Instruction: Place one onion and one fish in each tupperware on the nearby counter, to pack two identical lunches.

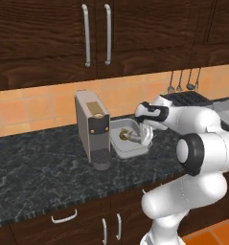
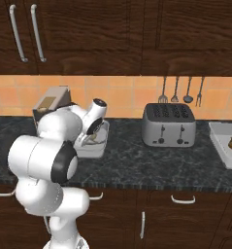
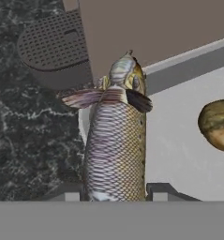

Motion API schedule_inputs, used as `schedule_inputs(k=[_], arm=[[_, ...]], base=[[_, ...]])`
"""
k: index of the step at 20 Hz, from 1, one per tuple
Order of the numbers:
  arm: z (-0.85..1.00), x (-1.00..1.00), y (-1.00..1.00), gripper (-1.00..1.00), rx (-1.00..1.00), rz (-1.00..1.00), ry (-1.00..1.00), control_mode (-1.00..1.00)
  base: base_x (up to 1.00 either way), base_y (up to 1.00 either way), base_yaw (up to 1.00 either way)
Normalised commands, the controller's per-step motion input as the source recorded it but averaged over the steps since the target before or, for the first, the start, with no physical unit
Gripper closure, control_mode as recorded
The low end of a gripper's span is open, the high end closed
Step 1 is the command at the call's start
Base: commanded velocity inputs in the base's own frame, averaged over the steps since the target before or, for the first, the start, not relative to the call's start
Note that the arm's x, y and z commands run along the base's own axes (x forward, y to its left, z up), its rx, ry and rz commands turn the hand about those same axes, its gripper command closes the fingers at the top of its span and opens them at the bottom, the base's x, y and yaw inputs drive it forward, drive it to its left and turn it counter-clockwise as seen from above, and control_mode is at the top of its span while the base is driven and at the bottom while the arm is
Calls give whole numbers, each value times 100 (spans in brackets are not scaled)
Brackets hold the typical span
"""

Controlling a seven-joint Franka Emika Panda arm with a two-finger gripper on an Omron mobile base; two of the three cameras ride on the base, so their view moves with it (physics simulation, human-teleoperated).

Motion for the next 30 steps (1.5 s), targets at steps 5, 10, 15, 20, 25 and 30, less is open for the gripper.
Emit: schedule_inputs(k=[5, 10, 15, 20, 25, 30], arm=[[-35, 21, 0, 100, -8, 6, -20, -100], [-2, 33, 10, 100, -1, 6, -7, -100], [-9, 50, 16, 100, -1, 5, -1, -100], [-17, 53, 14, 100, 0, 1, 0, -100], [-39, 43, 9, 100, -2, 0, 0, -100], [-24, 14, 12, -100, -3, 0, 0, -100]], base=[[0, 0, 0], [0, 0, 0], [0, 0, 0], [0, 0, 0], [0, 0, 0], [0, 0, 0]])
